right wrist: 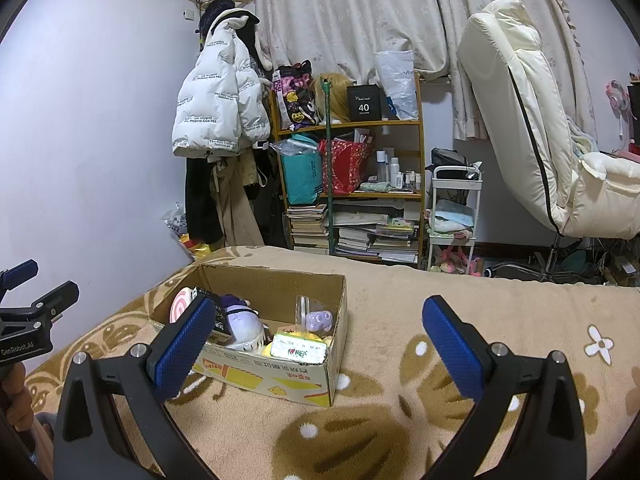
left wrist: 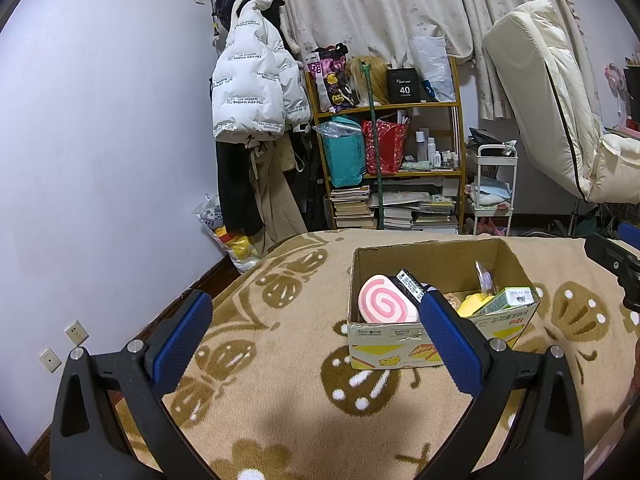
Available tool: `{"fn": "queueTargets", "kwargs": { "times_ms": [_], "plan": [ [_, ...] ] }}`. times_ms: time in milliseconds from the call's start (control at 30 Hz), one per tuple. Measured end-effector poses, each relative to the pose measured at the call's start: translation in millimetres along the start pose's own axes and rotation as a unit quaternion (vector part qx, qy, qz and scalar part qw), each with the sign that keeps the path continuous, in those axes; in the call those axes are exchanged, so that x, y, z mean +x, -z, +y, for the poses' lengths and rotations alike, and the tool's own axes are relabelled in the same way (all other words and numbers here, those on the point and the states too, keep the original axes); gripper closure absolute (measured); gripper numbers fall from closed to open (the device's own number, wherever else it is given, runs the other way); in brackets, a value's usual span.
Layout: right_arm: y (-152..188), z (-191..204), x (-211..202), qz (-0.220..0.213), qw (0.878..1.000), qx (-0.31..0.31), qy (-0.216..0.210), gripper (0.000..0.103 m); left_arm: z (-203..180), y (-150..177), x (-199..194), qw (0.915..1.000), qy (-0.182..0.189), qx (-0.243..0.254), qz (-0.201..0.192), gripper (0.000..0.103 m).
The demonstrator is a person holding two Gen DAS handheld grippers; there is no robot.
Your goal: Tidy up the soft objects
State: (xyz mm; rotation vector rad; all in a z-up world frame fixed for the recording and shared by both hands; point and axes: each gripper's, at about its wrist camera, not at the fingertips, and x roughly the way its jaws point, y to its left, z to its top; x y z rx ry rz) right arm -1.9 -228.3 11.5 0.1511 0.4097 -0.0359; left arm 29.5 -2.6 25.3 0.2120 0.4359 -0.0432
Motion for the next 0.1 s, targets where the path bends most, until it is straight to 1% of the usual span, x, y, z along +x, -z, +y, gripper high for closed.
{"fn": "queueTargets", "kwargs": {
  "times_ms": [100],
  "plan": [
    [0.0,-0.5,0.1,0.001,1.000,0.000,-0.001,0.000,-0.2,-0.5,-0.3,1.0000,0.000,0.000,-0.001,0.001]
  ]
}}
